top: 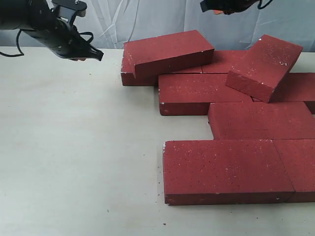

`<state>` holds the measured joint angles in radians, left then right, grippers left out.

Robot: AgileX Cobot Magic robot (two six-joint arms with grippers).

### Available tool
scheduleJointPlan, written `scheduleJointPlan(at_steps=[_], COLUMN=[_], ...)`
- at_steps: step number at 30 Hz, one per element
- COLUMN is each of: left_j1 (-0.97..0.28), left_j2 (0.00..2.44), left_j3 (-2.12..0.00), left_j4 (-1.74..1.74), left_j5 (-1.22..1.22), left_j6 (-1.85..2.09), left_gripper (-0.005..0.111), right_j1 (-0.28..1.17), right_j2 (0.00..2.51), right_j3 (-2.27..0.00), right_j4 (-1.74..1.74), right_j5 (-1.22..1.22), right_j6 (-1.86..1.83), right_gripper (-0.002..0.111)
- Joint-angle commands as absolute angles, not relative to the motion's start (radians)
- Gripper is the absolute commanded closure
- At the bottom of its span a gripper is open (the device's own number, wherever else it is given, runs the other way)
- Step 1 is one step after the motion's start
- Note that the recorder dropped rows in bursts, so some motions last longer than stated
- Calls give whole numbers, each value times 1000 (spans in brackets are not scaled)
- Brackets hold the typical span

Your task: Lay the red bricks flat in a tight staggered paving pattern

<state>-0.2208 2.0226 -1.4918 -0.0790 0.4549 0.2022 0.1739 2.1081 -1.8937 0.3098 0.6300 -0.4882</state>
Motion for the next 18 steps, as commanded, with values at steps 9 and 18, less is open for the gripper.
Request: scheduleJointPlan(at_steps=[9, 18], left_j1=[-225, -269], left_j2=[2248, 2280], left_j3=[-1783, -1820], left_j4=[-482, -494], left_j5=[606, 575], left_j6=[448, 469], left_gripper=[107, 107], right_j1=[170, 170], right_j2=[2459, 2470], right_j3=[-2300, -2300], right_j4=[50, 91], right_j5=[820, 837], right_j6=[-280, -336], right_gripper=[109, 109])
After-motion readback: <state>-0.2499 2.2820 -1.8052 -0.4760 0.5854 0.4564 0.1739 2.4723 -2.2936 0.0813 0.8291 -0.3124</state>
